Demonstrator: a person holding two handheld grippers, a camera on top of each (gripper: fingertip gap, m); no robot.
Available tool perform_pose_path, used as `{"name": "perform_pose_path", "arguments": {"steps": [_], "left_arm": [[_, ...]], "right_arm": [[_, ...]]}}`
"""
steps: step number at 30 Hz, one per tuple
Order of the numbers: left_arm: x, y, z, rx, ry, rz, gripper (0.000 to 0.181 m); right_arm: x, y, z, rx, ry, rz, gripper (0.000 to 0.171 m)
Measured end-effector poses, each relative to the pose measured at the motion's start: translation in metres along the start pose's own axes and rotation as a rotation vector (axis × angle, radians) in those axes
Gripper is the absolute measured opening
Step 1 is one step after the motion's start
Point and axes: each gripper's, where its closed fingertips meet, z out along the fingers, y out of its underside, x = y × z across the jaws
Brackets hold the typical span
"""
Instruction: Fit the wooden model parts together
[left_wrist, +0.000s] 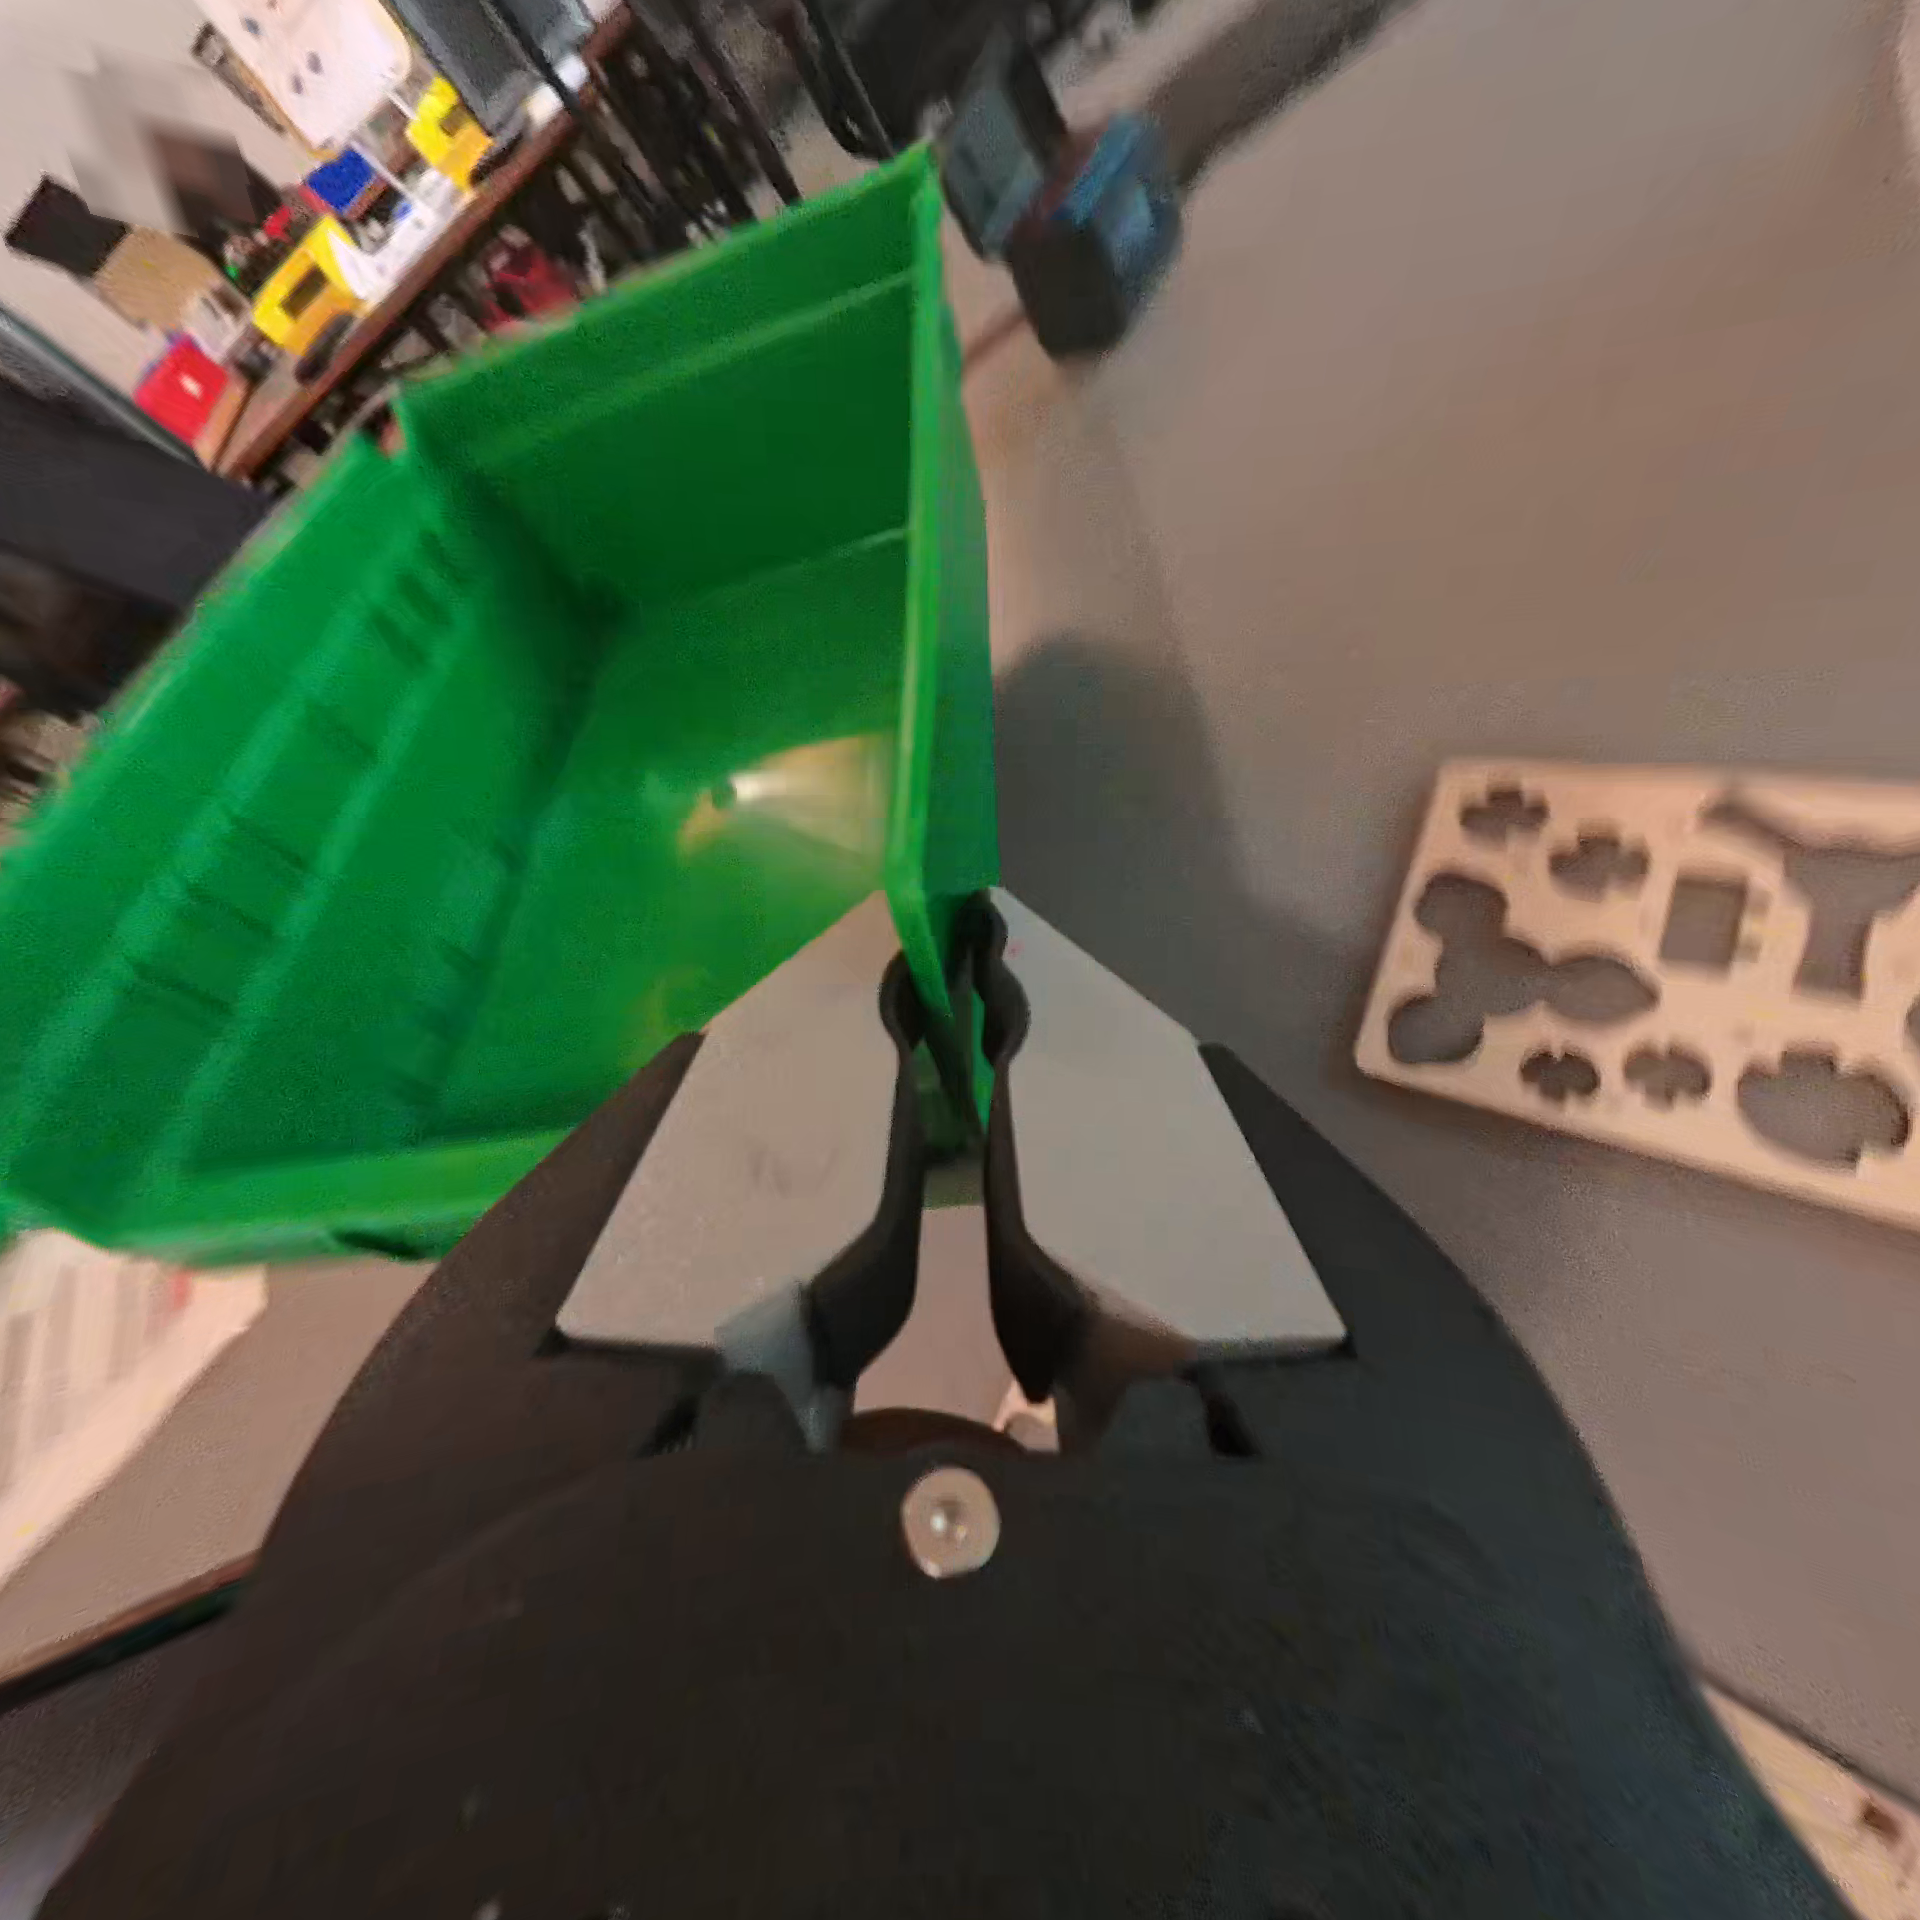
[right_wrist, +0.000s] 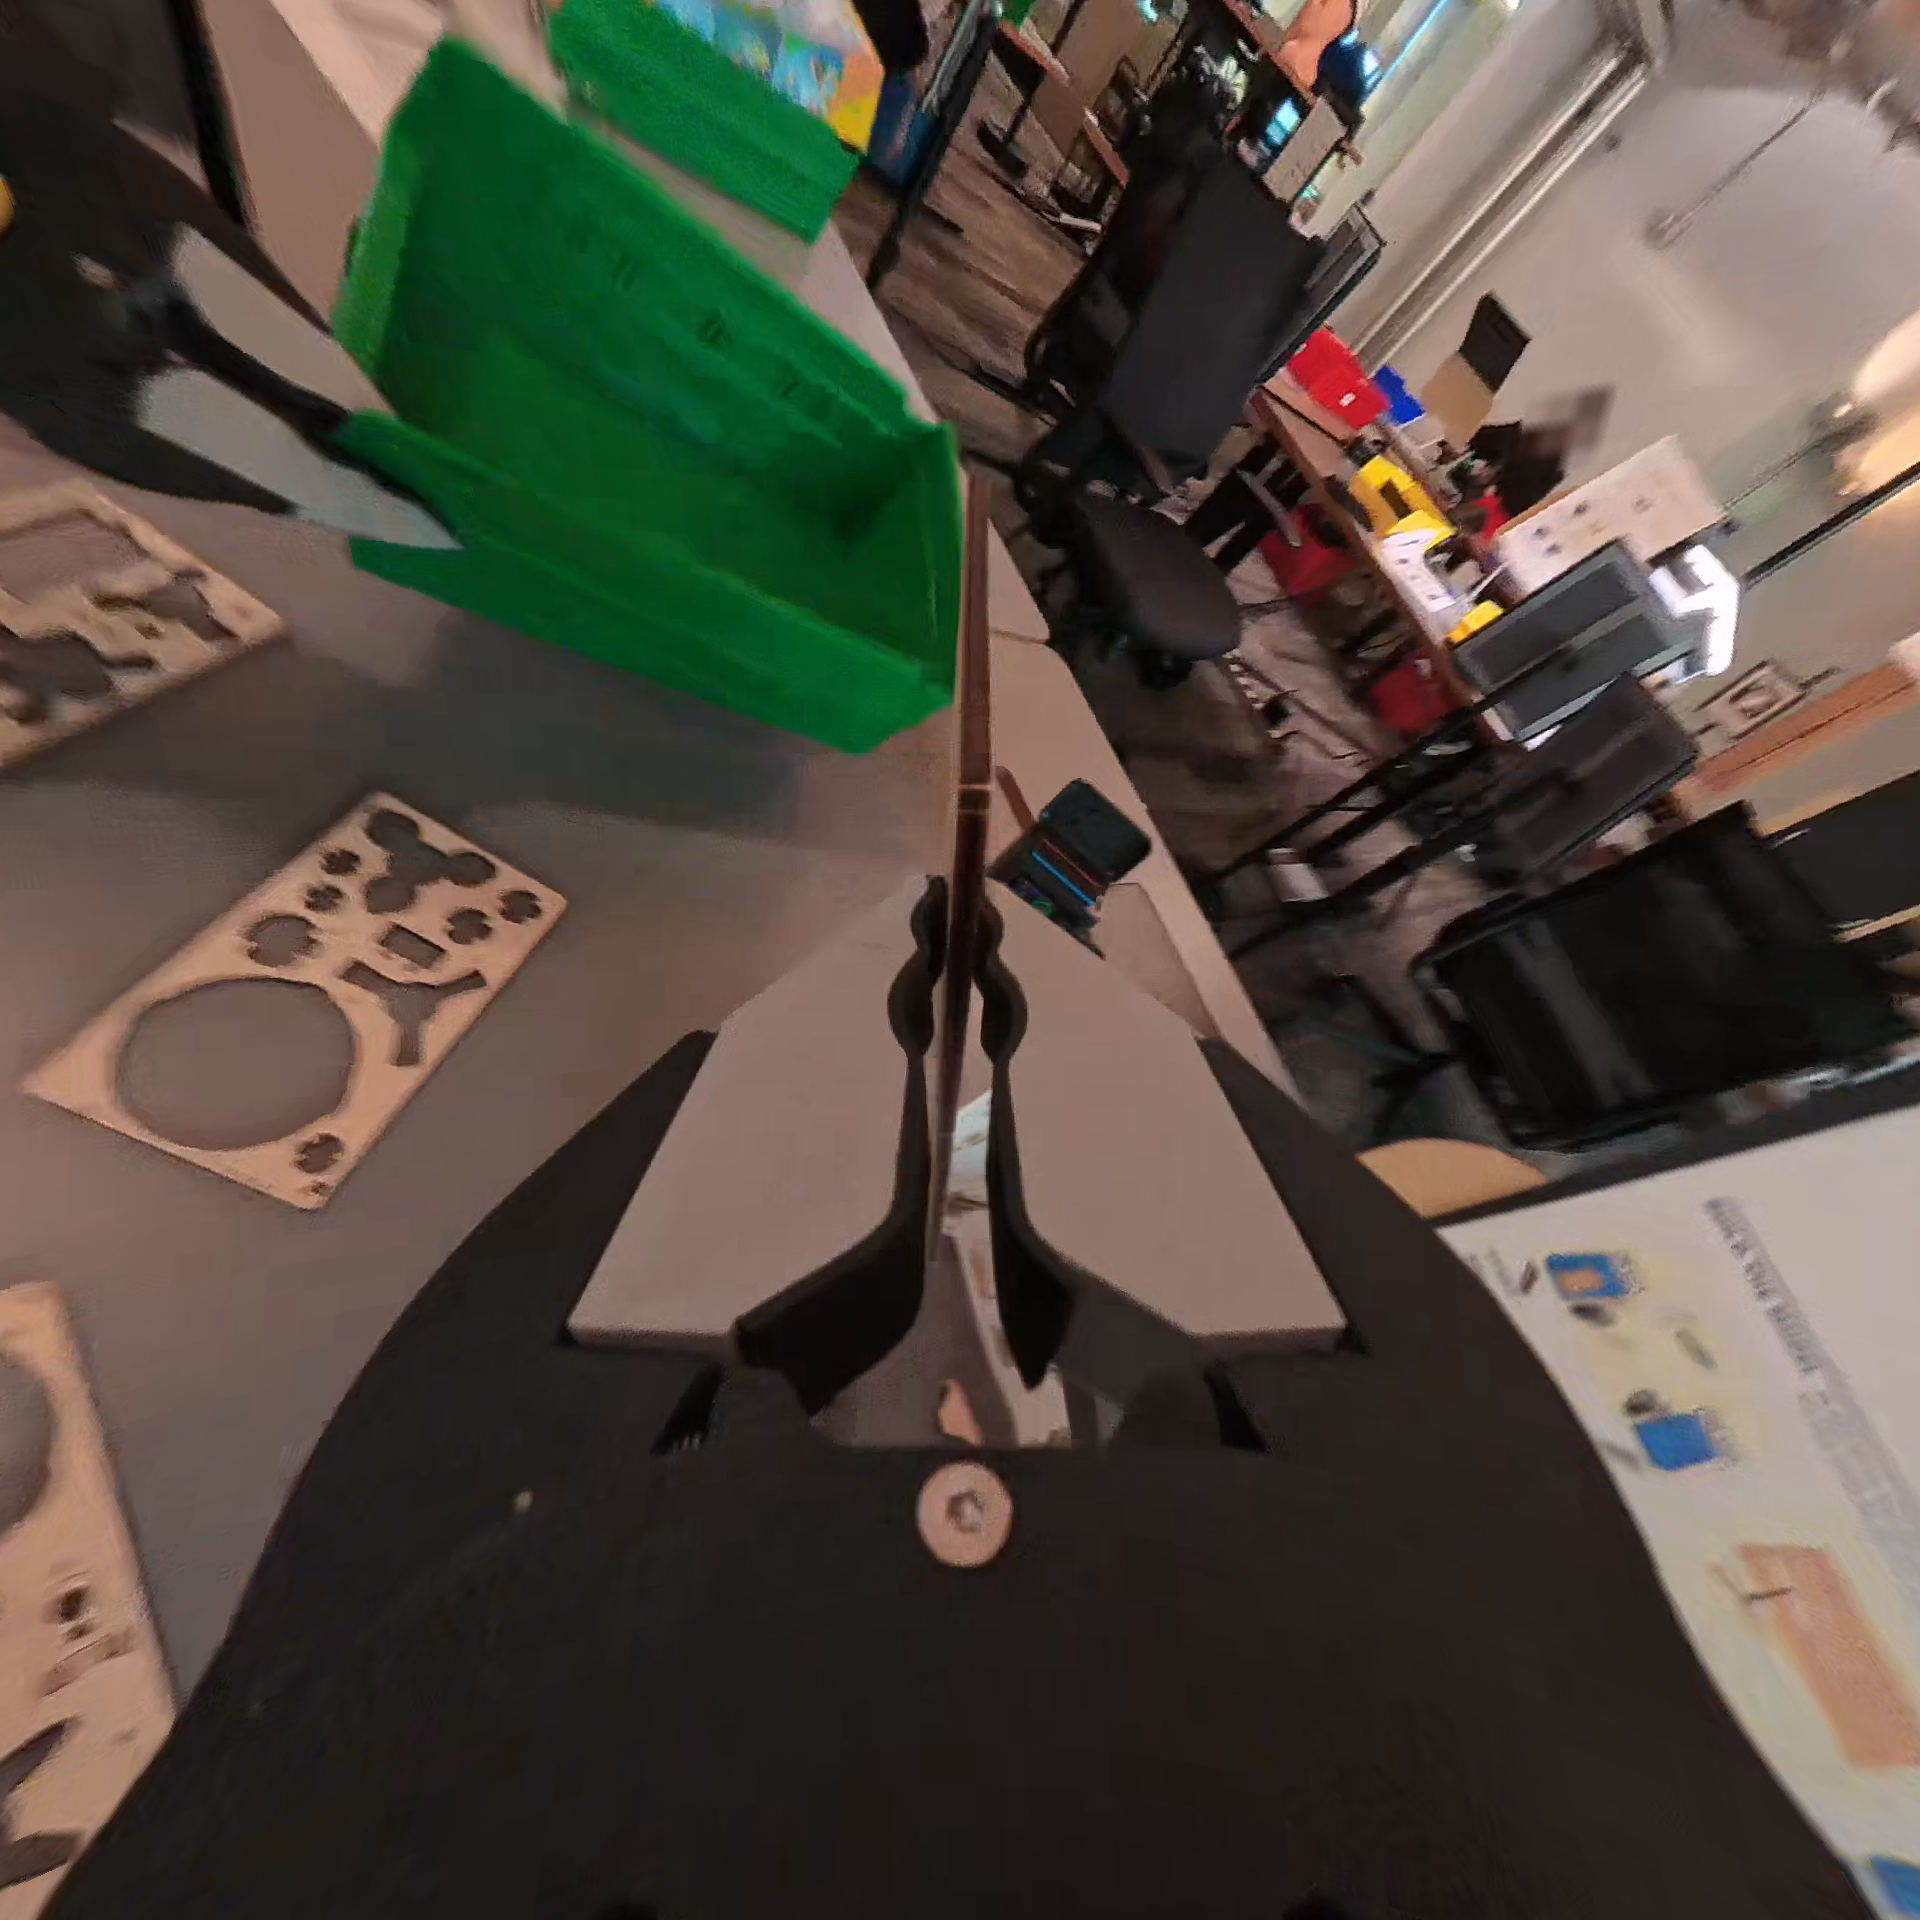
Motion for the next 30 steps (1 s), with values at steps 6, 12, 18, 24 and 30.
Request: {"name": "perform_pose_path", "arguments": {"steps": [6, 12, 18, 24, 30], "left_arm": [[-0.071, -0.027, -0.036, 0.202, 0.011, -0.364, 0.003], [-0.082, -0.035, -0.056, 0.258, -0.117, -0.299, 0.002], [-0.055, -0.043, -0.057, 0.272, -0.105, -0.225, 0.003], [-0.023, -0.058, -0.032, 0.273, -0.063, -0.18, 0.004], [-0.005, -0.062, 0.024, 0.153, -0.049, -0.138, 0.004]], "right_arm": [[-0.022, -0.024, -0.014, 0.192, -0.358, 0.447, 0.0], [-0.097, 0.028, 0.114, -0.169, -0.636, 0.787, 0.029], [-0.067, 0.017, 0.093, -0.093, -0.602, 0.801, 0.06], [-0.046, 0.047, -0.013, -0.068, -0.578, 0.65, 0.059], [-0.001, 0.128, -0.093, -0.024, -0.289, 0.546, 0.051]]}}
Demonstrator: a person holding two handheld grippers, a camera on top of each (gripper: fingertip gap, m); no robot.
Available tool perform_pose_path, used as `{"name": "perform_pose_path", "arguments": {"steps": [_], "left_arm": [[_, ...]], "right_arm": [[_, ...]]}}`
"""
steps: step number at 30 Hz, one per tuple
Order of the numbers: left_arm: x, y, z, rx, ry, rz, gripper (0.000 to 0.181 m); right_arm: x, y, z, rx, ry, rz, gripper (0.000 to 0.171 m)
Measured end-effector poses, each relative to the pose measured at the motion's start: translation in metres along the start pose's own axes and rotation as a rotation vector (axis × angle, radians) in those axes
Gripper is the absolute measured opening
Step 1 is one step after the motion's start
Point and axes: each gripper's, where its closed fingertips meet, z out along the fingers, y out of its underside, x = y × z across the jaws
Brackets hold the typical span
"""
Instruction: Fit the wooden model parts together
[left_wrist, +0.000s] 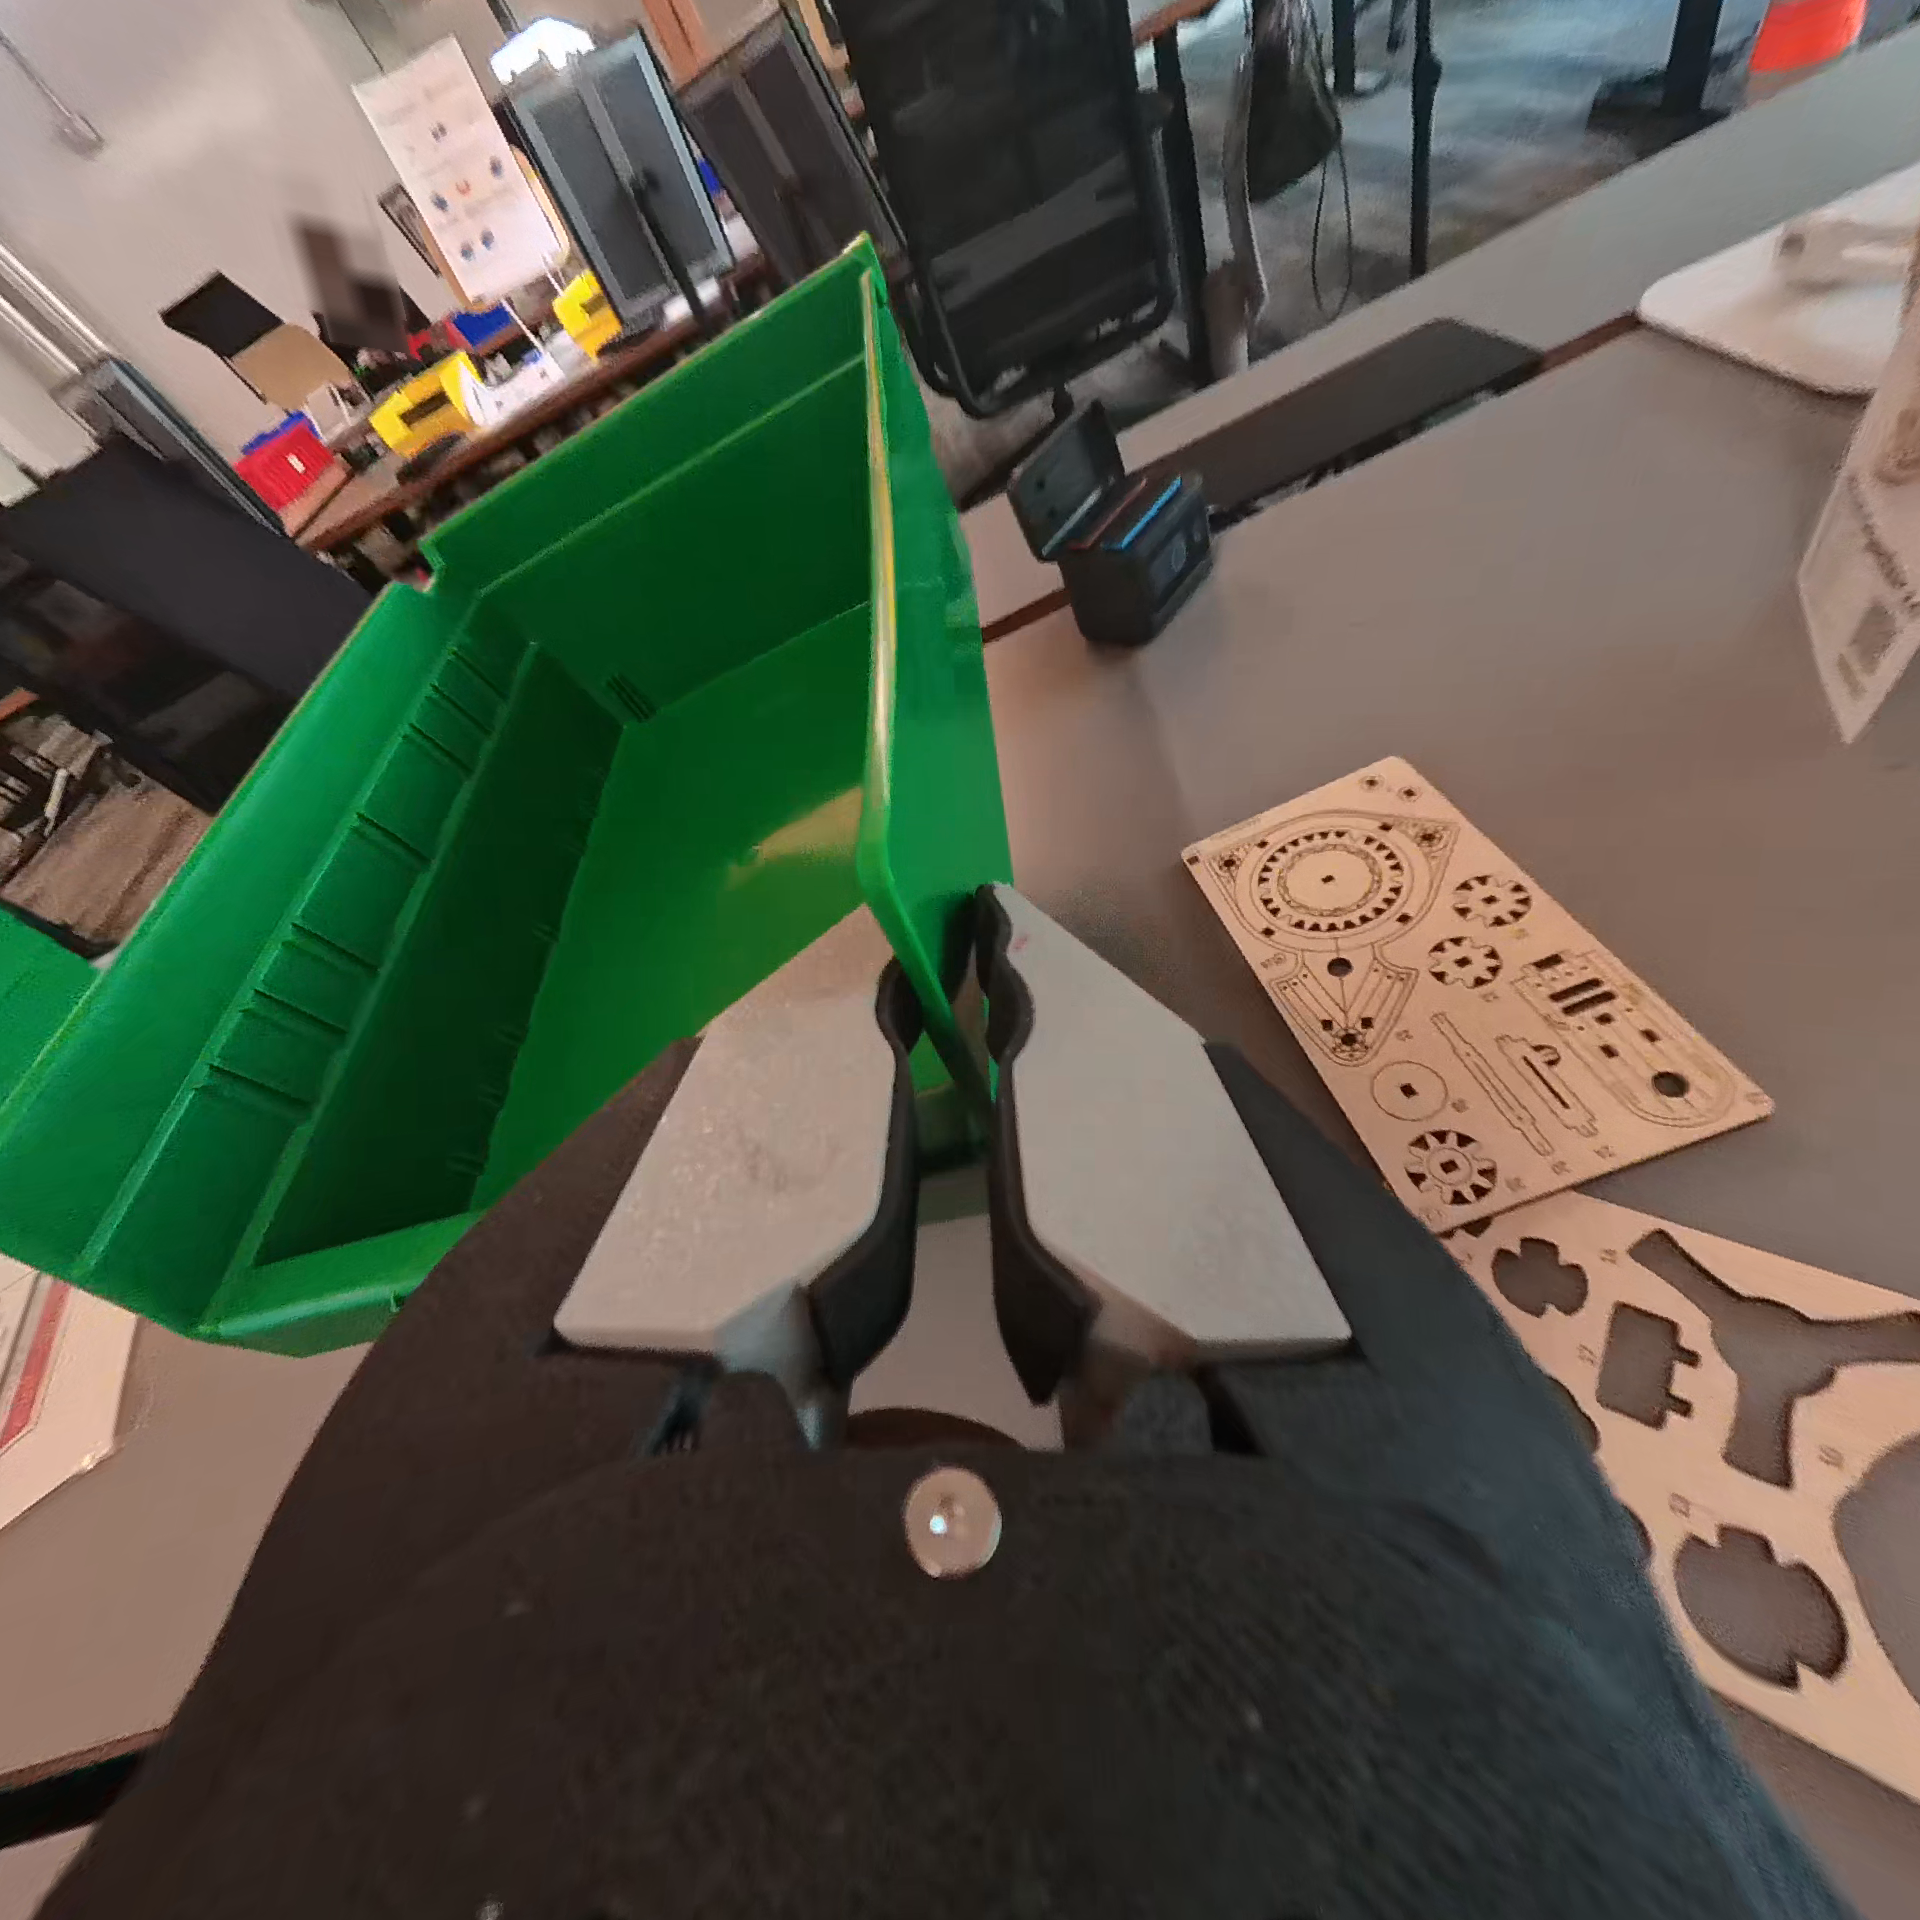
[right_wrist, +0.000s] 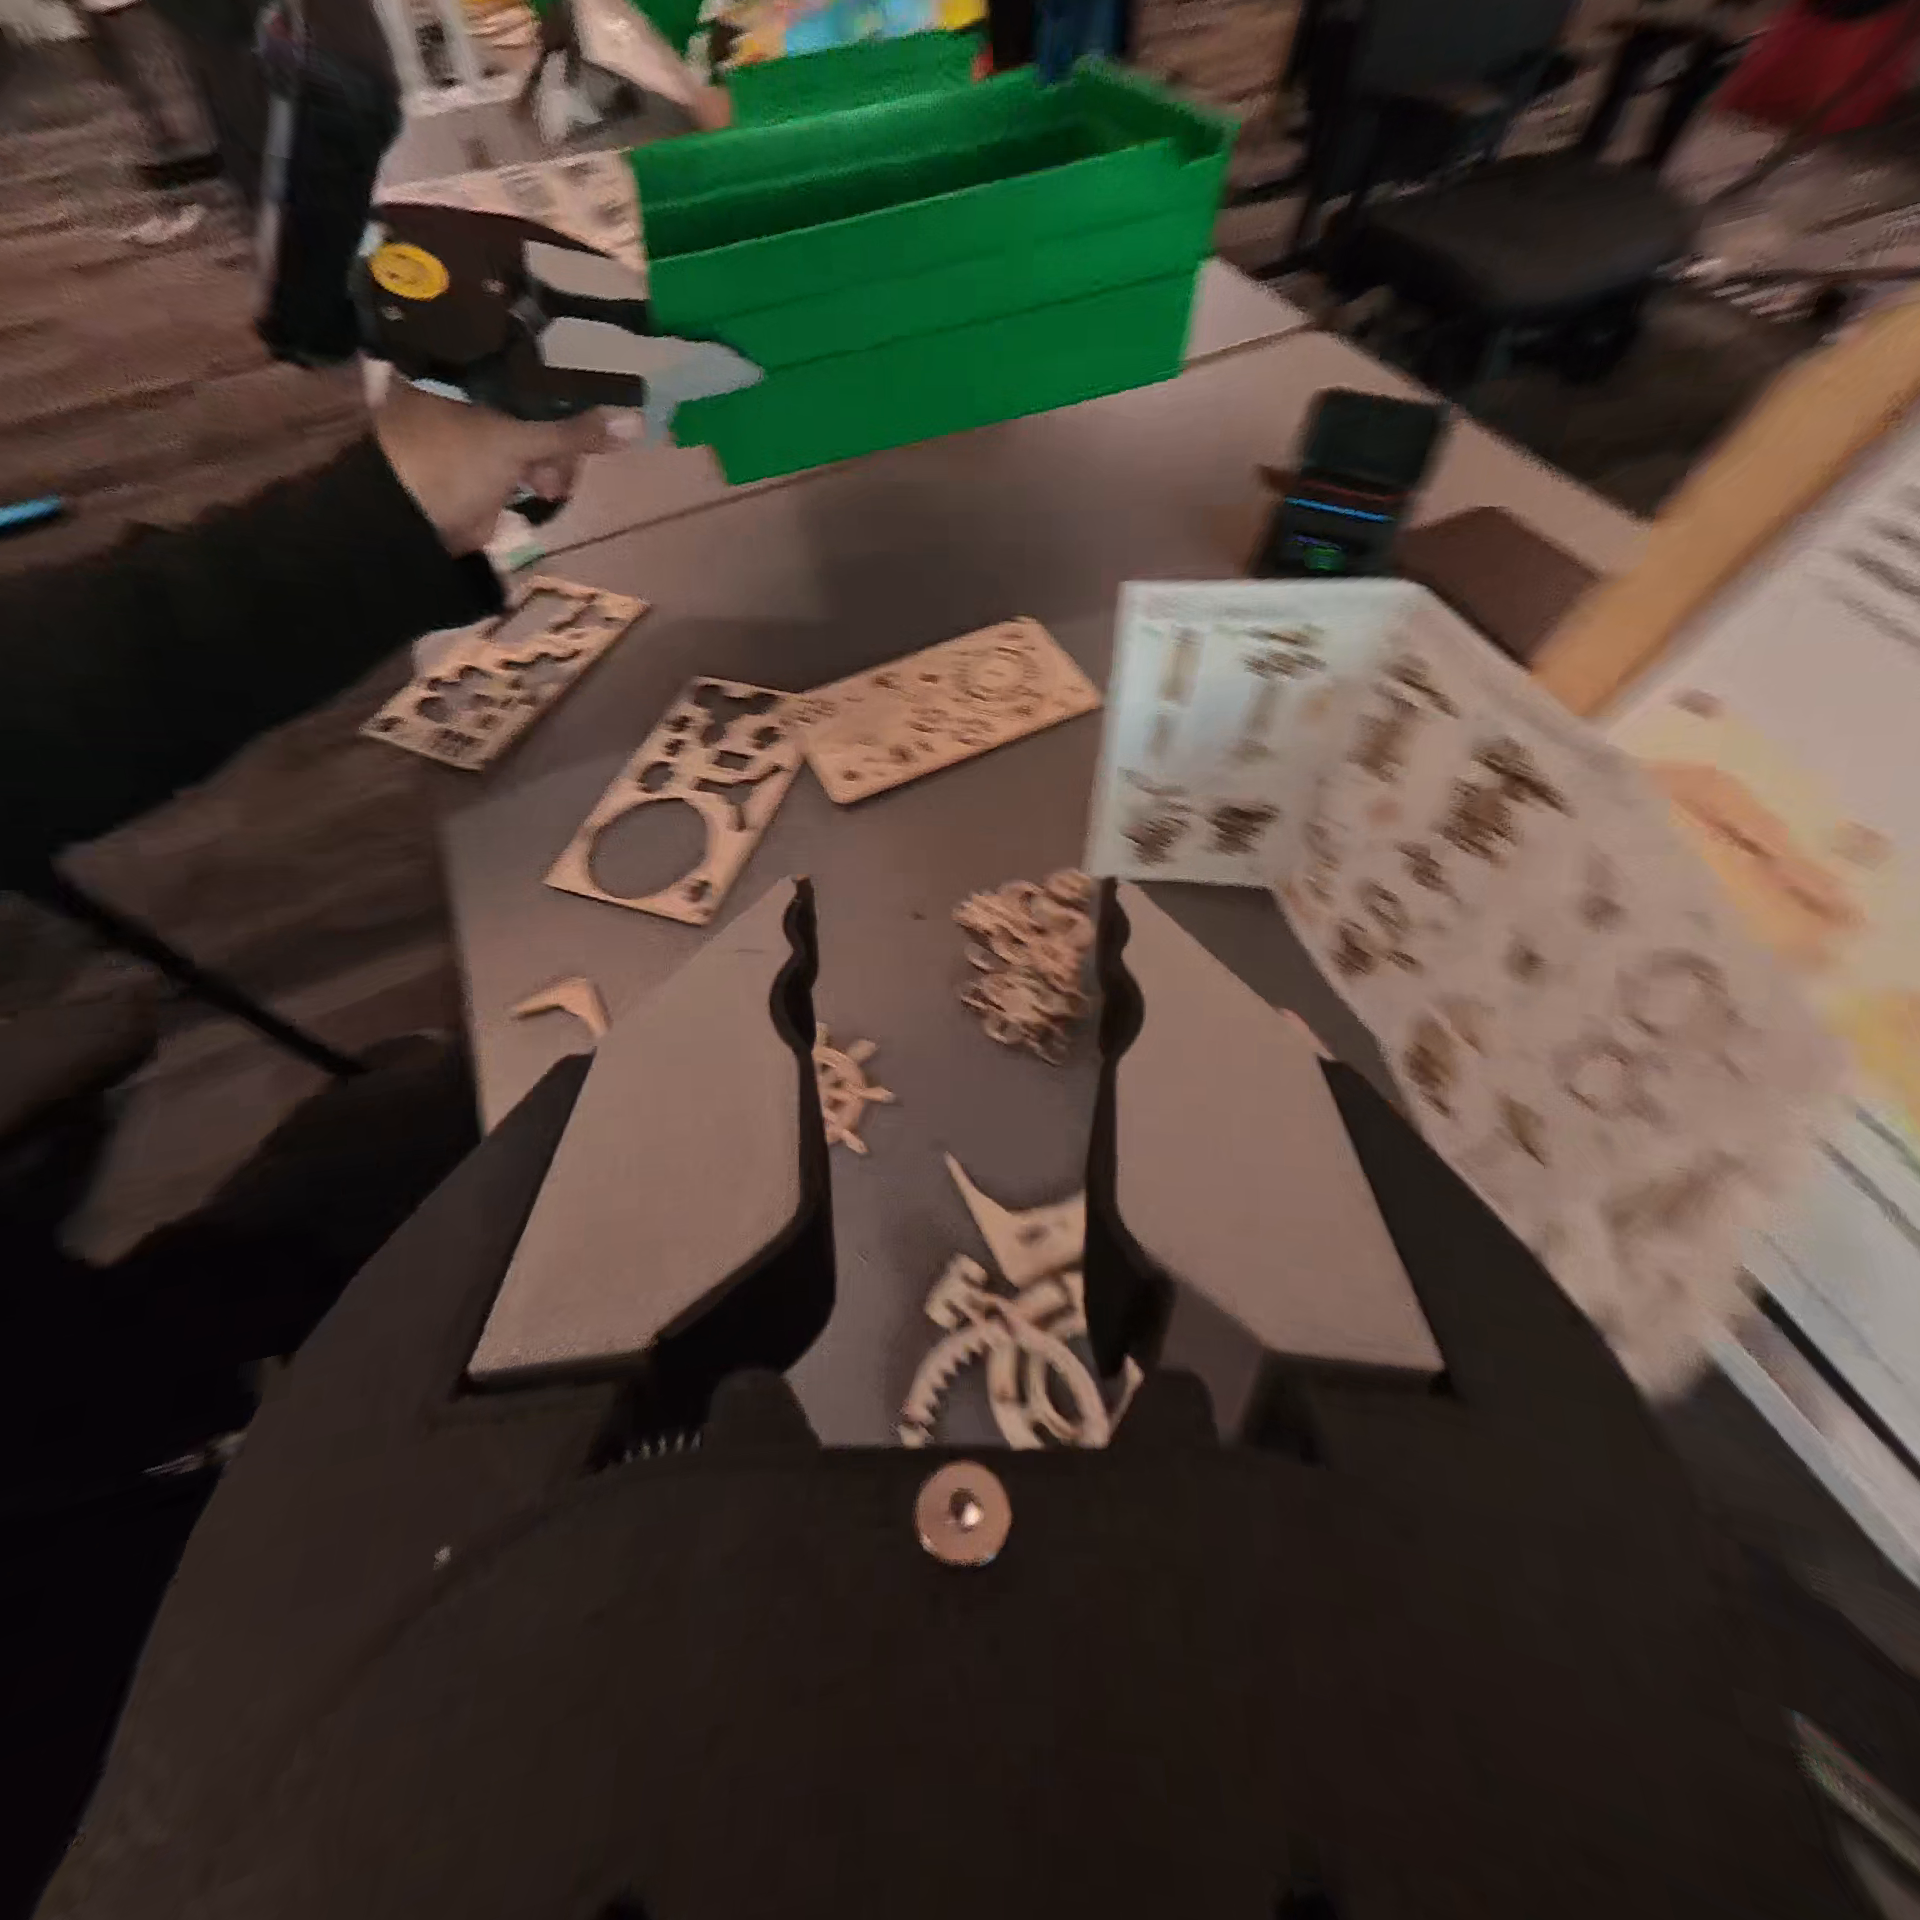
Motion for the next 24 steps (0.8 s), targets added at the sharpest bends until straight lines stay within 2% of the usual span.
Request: {"name": "perform_pose_path", "arguments": {"steps": [5, 9, 10, 11, 15, 19, 24], "left_arm": [[0.025, 0.025, 0.032, -0.133, 0.04, 0.033, 0.005], [0.042, 0.048, 0.039, -0.207, 0.072, 0.043, 0.005], [0.044, 0.048, 0.037, -0.203, 0.076, 0.041, 0.006], [0.044, 0.041, 0.033, -0.17, 0.071, 0.028, 0.018], [0.044, 0.013, -0.009, -0.101, 0.068, -0.057, 0.06], [0.071, -0.01, -0.072, 0.004, 0.127, -0.089, 0.067], [0.149, -0.003, -0.139, 0.063, 0.281, -0.182, 0.073]], "right_arm": [[0.046, 0.043, -0.067, 0.095, 0.132, 0.058, 0.048], [0.076, 0.09, -0.109, 0.034, 0.256, 0.085, 0.056], [0.084, 0.101, -0.118, 0.026, 0.281, 0.103, 0.057], [0.091, 0.112, -0.126, 0.02, 0.308, 0.129, 0.058], [0.092, 0.154, -0.145, 0.042, 0.332, 0.206, 0.059], [0.089, 0.193, -0.155, 0.051, 0.4, 0.202, 0.059], [0.089, 0.222, -0.158, 0.12, 0.526, 0.175, 0.058]]}}
